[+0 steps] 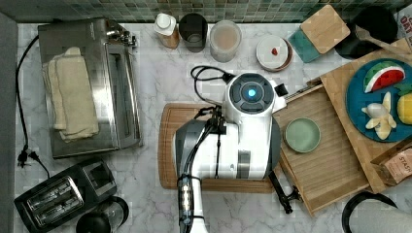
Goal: Close the drawer.
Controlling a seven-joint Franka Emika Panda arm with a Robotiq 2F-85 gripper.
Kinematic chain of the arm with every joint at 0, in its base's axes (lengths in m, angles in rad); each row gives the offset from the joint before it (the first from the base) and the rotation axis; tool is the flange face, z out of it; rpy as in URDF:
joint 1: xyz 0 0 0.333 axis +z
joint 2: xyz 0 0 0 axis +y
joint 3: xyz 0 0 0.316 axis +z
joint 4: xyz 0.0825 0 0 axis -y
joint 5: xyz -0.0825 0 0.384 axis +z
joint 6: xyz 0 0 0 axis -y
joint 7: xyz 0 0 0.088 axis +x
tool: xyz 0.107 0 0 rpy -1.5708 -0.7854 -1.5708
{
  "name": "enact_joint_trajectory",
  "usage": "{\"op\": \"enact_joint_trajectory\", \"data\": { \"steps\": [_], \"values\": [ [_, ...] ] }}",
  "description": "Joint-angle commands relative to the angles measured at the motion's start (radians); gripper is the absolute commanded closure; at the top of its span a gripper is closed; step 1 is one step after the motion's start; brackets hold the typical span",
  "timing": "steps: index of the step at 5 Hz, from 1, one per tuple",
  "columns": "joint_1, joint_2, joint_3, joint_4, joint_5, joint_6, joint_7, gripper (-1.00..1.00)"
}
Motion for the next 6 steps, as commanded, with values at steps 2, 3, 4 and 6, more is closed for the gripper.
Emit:
{"op": "enact_joint_trajectory", "data": {
  "steps": [2,3,4,6],
  "values": [
    [0.079,-0.220,0.062,-0.326,-0.014,0.238,-0.305,1.00],
    [0.079,-0.256,0.072,-0.425,-0.046,0.320,-0.418,1.00],
    [0.079,-0.264,0.071,-0.476,-0.040,0.336,-0.539,1.00],
    [0.037,-0.225,0.082,-0.544,-0.063,0.414,-0.641,1.00]
  ]
}}
